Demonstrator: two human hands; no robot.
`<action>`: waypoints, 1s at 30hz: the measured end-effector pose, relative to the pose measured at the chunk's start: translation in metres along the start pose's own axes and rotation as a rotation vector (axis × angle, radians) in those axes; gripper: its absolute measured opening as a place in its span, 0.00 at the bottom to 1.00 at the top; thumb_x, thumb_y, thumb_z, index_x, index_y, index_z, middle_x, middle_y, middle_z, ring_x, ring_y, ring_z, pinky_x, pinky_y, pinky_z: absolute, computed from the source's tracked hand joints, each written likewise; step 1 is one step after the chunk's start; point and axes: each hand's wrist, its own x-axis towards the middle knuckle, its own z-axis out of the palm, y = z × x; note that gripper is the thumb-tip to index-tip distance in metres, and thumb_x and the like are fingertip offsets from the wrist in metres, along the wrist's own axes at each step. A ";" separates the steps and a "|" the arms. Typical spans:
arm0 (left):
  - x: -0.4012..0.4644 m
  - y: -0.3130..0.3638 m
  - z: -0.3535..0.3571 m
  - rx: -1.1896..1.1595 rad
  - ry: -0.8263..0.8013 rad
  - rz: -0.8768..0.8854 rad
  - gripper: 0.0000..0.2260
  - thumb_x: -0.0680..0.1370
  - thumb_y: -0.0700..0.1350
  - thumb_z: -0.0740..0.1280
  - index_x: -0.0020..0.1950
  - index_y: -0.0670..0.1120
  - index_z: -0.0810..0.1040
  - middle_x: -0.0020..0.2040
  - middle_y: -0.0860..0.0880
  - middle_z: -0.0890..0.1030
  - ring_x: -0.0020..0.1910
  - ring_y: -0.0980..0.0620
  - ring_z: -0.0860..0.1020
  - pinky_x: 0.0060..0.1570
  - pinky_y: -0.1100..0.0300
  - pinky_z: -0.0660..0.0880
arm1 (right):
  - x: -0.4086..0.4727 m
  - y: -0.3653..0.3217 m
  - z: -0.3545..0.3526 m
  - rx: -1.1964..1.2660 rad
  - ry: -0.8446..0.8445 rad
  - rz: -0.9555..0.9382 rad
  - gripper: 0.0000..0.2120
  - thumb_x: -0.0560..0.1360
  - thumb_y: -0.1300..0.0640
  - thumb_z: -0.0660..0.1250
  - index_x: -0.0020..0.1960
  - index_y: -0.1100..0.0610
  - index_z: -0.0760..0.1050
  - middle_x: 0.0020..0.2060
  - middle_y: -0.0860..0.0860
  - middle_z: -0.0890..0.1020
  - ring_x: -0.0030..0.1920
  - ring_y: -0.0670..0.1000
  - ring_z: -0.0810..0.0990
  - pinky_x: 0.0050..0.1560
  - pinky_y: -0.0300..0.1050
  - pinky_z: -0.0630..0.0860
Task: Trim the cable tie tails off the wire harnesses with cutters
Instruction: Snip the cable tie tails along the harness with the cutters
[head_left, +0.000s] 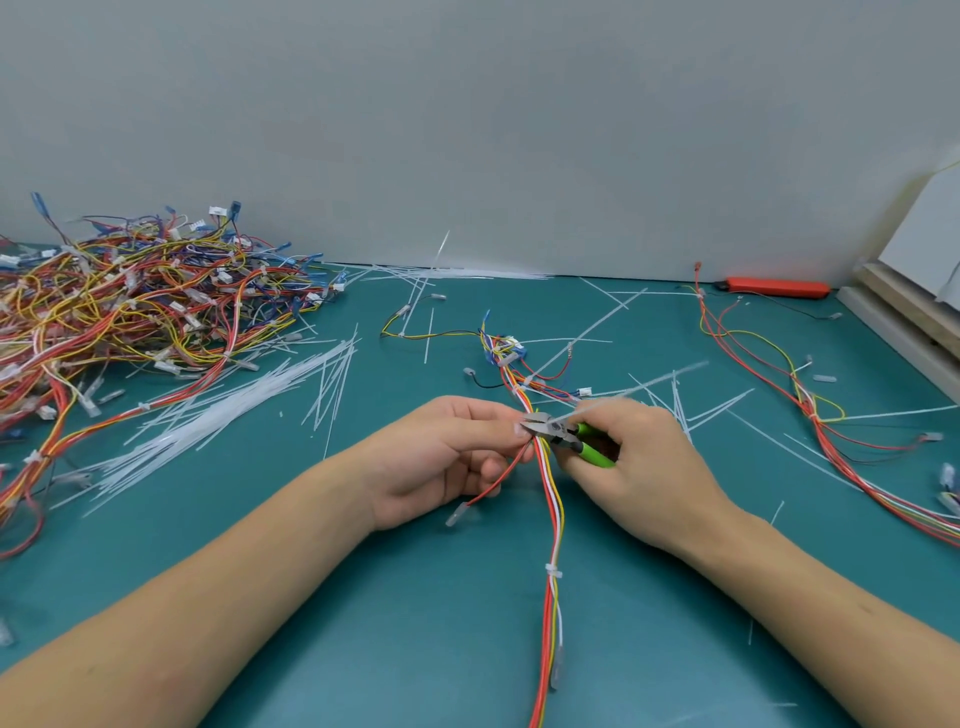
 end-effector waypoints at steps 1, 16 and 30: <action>0.000 0.000 0.000 0.001 0.000 -0.001 0.03 0.77 0.44 0.71 0.47 0.45 0.84 0.40 0.50 0.81 0.29 0.58 0.71 0.34 0.64 0.72 | 0.000 0.001 0.000 0.007 0.007 -0.017 0.02 0.73 0.54 0.73 0.43 0.49 0.81 0.36 0.44 0.80 0.43 0.50 0.76 0.47 0.51 0.75; 0.001 0.001 0.001 -0.012 0.002 0.000 0.03 0.76 0.43 0.71 0.47 0.45 0.83 0.40 0.50 0.81 0.29 0.58 0.71 0.34 0.64 0.71 | 0.000 -0.002 -0.002 -0.014 -0.010 0.011 0.09 0.72 0.48 0.68 0.38 0.54 0.77 0.31 0.47 0.75 0.37 0.51 0.73 0.40 0.51 0.73; 0.000 0.000 0.001 -0.015 0.020 -0.006 0.04 0.77 0.43 0.71 0.49 0.45 0.84 0.41 0.49 0.81 0.29 0.58 0.71 0.34 0.64 0.72 | 0.000 0.000 0.000 0.003 0.006 0.031 0.03 0.71 0.52 0.71 0.43 0.51 0.80 0.37 0.45 0.80 0.43 0.50 0.76 0.48 0.51 0.75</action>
